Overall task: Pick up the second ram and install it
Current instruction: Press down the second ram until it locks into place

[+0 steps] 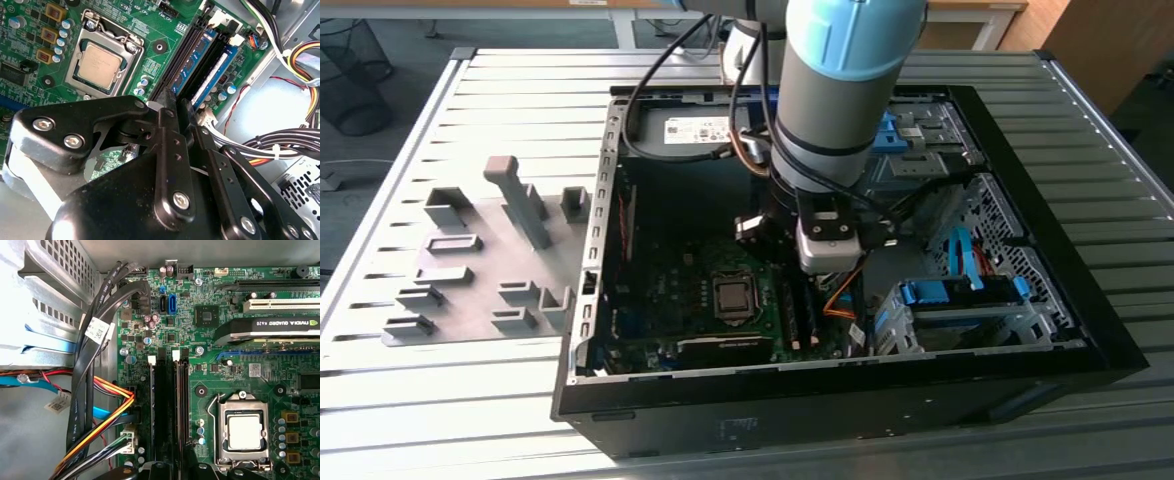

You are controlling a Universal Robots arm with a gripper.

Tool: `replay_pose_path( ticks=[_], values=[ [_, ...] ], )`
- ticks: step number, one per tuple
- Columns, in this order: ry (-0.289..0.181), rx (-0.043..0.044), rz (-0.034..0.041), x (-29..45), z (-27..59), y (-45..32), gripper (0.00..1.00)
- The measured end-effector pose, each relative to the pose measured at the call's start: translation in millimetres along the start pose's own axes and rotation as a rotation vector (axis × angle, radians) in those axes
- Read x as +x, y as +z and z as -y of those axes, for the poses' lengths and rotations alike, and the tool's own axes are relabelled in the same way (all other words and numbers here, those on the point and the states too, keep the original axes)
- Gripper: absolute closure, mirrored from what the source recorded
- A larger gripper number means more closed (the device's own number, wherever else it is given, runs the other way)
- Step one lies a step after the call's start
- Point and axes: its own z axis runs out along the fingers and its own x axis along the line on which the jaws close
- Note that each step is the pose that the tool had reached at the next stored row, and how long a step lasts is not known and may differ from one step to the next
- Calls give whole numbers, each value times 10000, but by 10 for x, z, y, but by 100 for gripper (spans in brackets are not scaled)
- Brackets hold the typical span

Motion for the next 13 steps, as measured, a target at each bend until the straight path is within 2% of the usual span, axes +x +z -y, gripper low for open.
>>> replay_pose_path(
  ticks=[4,5,13],
  values=[
    [57,-1,0,0,-1,23,77],
    [75,-2,0,0,-1,35,88],
    [74,4,-1,0,0,-1,88]
  ],
)
